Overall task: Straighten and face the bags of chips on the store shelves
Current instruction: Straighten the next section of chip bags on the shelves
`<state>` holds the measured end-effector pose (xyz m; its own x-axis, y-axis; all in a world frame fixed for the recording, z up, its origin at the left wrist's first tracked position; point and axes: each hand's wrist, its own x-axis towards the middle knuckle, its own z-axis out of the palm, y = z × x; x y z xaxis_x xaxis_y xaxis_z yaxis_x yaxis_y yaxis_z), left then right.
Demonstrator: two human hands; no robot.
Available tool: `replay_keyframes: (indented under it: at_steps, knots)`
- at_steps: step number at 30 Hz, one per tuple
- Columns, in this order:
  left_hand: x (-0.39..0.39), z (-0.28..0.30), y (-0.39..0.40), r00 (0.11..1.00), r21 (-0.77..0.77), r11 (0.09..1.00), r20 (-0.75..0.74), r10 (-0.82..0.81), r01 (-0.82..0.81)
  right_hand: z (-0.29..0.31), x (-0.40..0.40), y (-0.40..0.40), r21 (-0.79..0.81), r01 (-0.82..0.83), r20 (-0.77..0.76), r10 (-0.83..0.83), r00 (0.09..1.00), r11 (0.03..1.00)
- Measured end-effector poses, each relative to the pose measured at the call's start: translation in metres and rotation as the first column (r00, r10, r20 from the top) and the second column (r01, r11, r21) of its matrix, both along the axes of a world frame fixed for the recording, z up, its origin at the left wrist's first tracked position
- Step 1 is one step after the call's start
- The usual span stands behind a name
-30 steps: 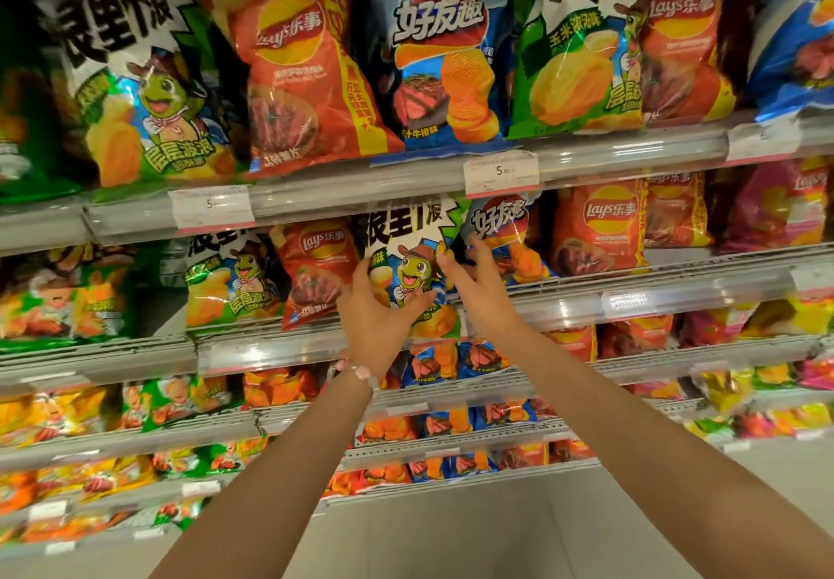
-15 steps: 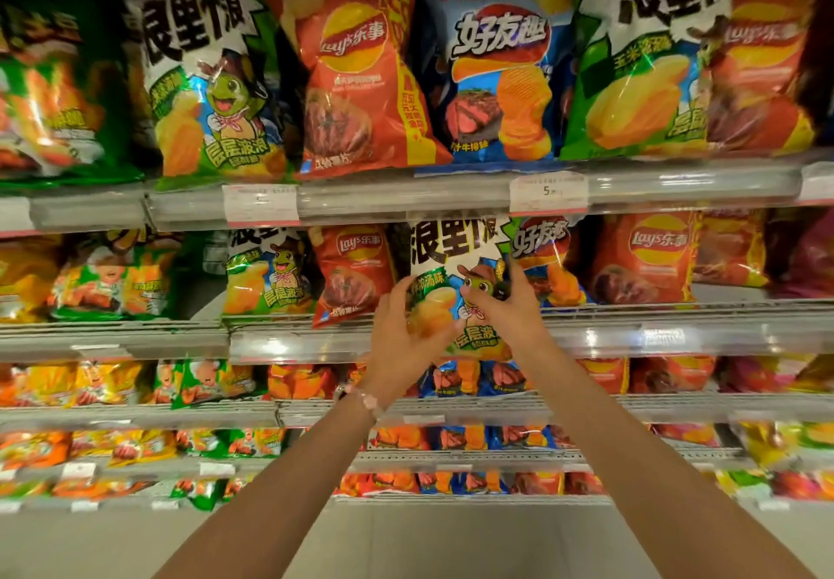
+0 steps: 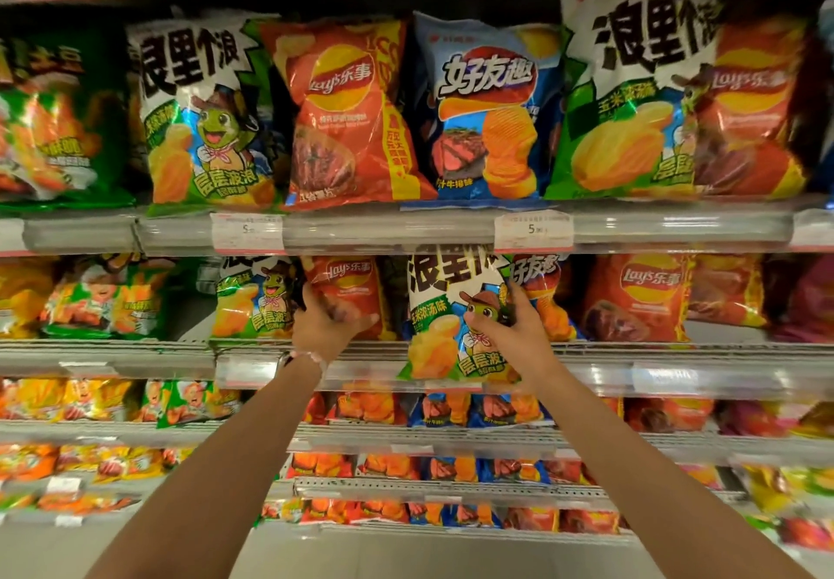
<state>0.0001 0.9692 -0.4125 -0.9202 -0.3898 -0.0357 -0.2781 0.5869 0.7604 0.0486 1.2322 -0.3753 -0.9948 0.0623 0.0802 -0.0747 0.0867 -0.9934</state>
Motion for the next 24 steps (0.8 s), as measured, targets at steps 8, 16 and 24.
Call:
replay_keyframes:
  at_steps: [8,16,24]
  knots:
    - [-0.004,-0.004,-0.003,0.999,-0.037,0.999,-0.025,-0.039,0.038,-0.001,-0.004,0.003,0.008,-0.036,-0.016,0.036,0.999,0.999]
    - [0.006,-0.003,-0.006,0.965,0.118,0.991,-0.261,-0.034,0.067,-0.005,-0.004,0.001,0.002,-0.011,-0.005,0.011,1.0,1.0]
    - [0.027,0.01,-0.042,0.932,0.254,0.954,-0.357,-0.061,0.159,-0.002,-0.005,-0.014,-0.004,0.067,0.001,-0.067,0.998,0.998]
